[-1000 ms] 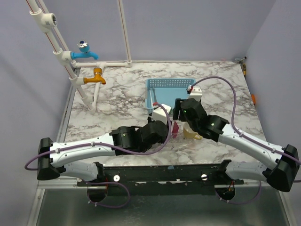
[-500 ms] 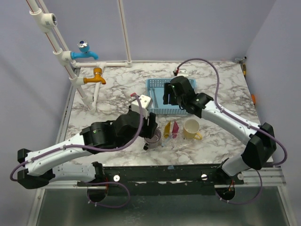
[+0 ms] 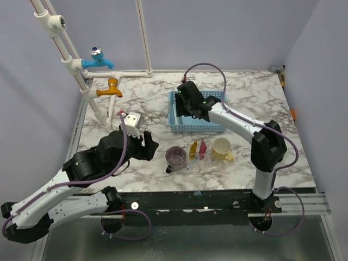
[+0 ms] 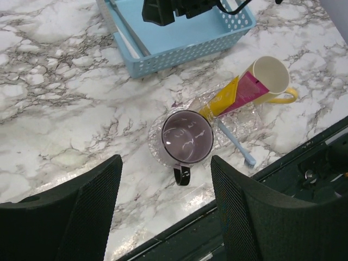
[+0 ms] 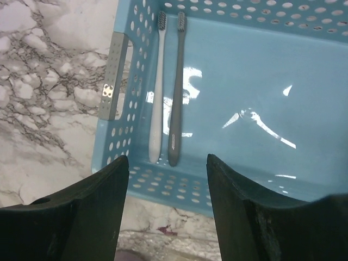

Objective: Prepare toiletry sets of a toothbrush and toothpaste on the tray

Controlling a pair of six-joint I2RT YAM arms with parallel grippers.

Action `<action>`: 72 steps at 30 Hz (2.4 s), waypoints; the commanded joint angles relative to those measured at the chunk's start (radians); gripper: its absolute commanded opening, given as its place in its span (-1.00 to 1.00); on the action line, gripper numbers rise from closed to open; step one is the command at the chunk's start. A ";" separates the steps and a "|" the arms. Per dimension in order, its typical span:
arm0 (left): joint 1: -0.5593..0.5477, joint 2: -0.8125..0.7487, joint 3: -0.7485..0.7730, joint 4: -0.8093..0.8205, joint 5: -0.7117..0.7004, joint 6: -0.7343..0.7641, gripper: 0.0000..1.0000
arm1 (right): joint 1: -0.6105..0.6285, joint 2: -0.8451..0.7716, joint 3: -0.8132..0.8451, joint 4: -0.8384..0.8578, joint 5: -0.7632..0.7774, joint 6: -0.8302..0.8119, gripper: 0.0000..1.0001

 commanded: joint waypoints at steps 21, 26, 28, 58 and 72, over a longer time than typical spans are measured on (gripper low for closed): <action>0.350 -0.040 -0.193 0.046 0.325 0.110 0.33 | -0.068 0.521 0.462 -0.144 -0.002 -0.036 -0.04; 0.359 -0.047 -0.206 0.047 0.323 0.110 0.33 | -0.073 0.569 0.500 -0.151 -0.005 -0.045 -0.08; 0.362 -0.048 -0.207 0.047 0.319 0.110 0.34 | -0.074 0.577 0.501 -0.151 -0.007 -0.044 -0.14; 0.379 -0.055 -0.213 0.044 0.315 0.109 0.32 | -0.076 0.415 0.344 -0.047 0.004 -0.028 -0.99; 0.381 -0.072 -0.217 0.039 0.300 0.105 0.31 | -0.075 0.145 0.119 0.141 0.013 -0.012 -0.99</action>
